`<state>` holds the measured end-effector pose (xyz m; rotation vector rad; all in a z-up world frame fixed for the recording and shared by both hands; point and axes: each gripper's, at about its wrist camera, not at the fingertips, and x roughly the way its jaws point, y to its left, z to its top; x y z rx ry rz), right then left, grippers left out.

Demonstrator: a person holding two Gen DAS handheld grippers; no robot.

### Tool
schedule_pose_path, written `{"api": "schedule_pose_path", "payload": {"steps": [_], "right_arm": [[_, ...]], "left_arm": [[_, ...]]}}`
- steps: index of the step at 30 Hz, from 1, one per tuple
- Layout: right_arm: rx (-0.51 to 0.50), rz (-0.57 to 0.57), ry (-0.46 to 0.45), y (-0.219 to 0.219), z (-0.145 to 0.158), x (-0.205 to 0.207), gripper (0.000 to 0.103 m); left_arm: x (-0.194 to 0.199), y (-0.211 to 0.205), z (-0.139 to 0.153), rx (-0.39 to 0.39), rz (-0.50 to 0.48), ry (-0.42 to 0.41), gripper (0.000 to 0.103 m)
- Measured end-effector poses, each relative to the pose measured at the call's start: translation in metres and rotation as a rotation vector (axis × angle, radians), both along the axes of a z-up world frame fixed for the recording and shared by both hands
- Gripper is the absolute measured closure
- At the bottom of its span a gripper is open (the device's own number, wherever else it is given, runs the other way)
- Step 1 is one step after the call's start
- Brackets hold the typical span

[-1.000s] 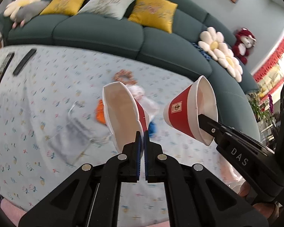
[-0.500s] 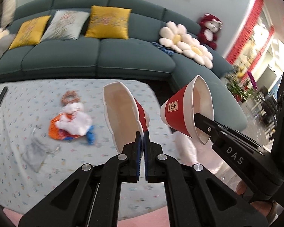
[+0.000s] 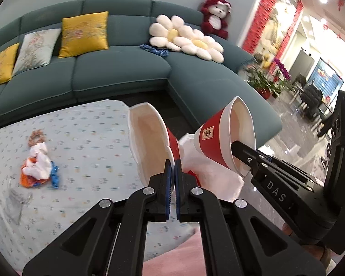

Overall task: Collect trash
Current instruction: 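Carry both cups over the white bin and open both tools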

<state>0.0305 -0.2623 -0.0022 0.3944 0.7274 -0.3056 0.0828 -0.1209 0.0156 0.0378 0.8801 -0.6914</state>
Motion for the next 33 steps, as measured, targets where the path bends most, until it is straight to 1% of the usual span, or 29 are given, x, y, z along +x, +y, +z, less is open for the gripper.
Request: {"api": "schedule_pose_path", "payload": {"steps": [7, 14, 22, 26, 27, 29, 30, 31, 33], "right_arm": [[0.026, -0.069, 0.017, -0.042, -0.019, -0.017, 0.098], [0.052, -0.113, 0.049, -0.072, -0.043, -0.026, 0.098], [0.079, -0.143, 0.074, -0.096, -0.063, -0.027, 0.098], [0.068, -0.143, 0.089, -0.098, -0.068, -0.023, 0.097], [0.062, -0.151, 0.087, -0.098, -0.068, -0.023, 0.096], [0.059, -0.161, 0.084, -0.099, -0.068, -0.022, 0.081], [0.058, -0.17, 0.077, -0.099, -0.067, -0.022, 0.077], [0.059, -0.176, 0.072, -0.101, -0.066, -0.023, 0.071], [0.057, -0.183, 0.065, -0.101, -0.064, -0.024, 0.068]], "left_arm": [[-0.006, -0.043, -0.01, 0.023, -0.055, 0.014, 0.101], [-0.009, -0.079, -0.023, 0.039, -0.101, 0.033, 0.1], [-0.008, -0.108, -0.041, 0.052, -0.127, 0.064, 0.1], [-0.007, -0.115, -0.045, 0.054, -0.128, 0.068, 0.1], [-0.006, -0.116, -0.047, 0.052, -0.121, 0.068, 0.099], [-0.002, -0.118, -0.049, 0.049, -0.111, 0.077, 0.086], [-0.002, -0.119, -0.048, 0.049, -0.102, 0.071, 0.074], [-0.002, -0.119, -0.047, 0.048, -0.095, 0.06, 0.068], [-0.002, -0.118, -0.044, 0.045, -0.093, 0.041, 0.068]]}}
